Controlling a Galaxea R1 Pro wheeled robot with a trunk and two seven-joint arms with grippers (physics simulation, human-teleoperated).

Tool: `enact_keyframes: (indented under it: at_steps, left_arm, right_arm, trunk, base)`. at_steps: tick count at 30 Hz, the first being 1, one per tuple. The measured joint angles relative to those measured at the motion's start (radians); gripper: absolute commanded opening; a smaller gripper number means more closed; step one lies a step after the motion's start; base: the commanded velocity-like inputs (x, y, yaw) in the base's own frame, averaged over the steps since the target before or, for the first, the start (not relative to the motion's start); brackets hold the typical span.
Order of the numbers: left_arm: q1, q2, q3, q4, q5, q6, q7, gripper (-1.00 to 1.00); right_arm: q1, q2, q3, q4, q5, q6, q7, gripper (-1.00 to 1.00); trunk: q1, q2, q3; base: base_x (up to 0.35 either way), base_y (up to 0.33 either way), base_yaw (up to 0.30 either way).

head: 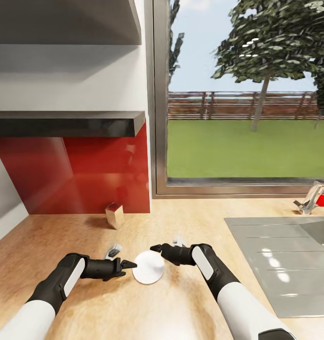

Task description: Set up a coffee station on the kitchen countertop: keep the coffee maker on the countertop, move the bottle of coffee from the kitchen shelf to the counter next to the coffee maker, place a paper coffee filter on top of the coffee maker, put the saucer next to the coffee maker with the coffee cup on the saucer, and place the electric kettle next to the coffee maker.

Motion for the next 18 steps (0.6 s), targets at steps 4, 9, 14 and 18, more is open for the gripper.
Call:
enact_keyframes:
  at_steps: [4, 9, 14, 18]
  left_arm:
    - [0.002, -0.001, -0.001, 0.009, 0.002, 0.001, 0.0, 1.0]
    - [0.002, -0.003, -0.005, 0.036, -0.009, -0.003, 0.001, 1.0]
    - [0.002, -0.003, -0.005, 0.037, -0.01, -0.004, 0.002, 1.0]
    - [0.002, -0.004, -0.006, 0.037, -0.012, -0.005, 0.001, 1.0]
  right_arm:
    - [0.0, 0.0, 0.001, 0.0, 0.0, 0.0, 0.0, 1.0]
    - [0.0, 0.0, 0.0, 0.0, 0.001, -0.004, -0.002, 1.0]
    - [0.0, 0.0, 0.0, 0.001, 0.002, -0.018, -0.004, 1.0]
    - [0.0, 0.0, 0.001, 0.023, 0.004, -0.056, -0.003, 1.0]
  trunk:
    - [0.0, 0.0, 0.0]
    - [0.0, 0.0, 0.0]
    - [0.0, 0.0, 0.0]
    - [0.0, 0.0, 0.0]
  base:
    - [0.0, 0.0, 0.0]
    - [0.0, 0.0, 0.0]
    - [0.0, 0.0, 0.0]
    - [0.0, 0.0, 0.0]
